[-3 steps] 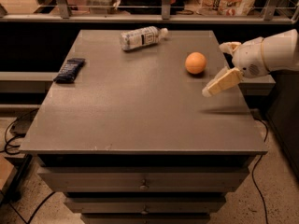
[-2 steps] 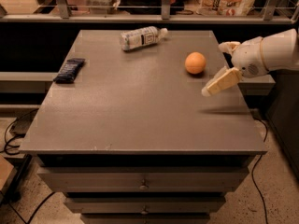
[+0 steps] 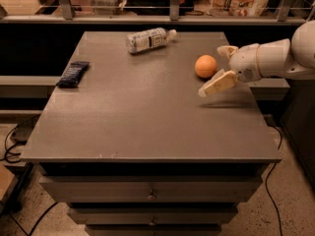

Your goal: Pick orange

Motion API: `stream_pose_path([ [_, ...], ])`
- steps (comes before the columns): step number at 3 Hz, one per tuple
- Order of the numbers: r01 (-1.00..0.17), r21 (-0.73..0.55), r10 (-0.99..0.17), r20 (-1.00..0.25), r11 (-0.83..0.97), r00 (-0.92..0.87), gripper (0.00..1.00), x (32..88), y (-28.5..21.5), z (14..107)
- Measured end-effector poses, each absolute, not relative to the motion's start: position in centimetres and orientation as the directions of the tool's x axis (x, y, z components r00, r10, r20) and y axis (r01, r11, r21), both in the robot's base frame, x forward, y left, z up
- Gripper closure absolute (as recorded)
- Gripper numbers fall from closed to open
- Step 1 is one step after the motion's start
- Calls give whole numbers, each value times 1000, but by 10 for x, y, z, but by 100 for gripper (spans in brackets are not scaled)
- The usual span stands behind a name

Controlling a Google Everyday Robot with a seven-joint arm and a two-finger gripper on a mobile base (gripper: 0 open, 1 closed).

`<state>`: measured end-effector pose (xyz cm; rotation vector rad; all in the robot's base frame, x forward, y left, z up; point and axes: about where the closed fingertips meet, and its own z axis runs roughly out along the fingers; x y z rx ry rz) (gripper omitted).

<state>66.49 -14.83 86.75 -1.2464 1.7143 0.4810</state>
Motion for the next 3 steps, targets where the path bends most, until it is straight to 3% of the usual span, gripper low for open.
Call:
stream_pose_path([
  [1, -896, -180, -490, -870, 407, -48, 0, 682, -142, 859],
  [3, -881, -173, -449, -892, 440, -49, 46, 714, -131, 851],
])
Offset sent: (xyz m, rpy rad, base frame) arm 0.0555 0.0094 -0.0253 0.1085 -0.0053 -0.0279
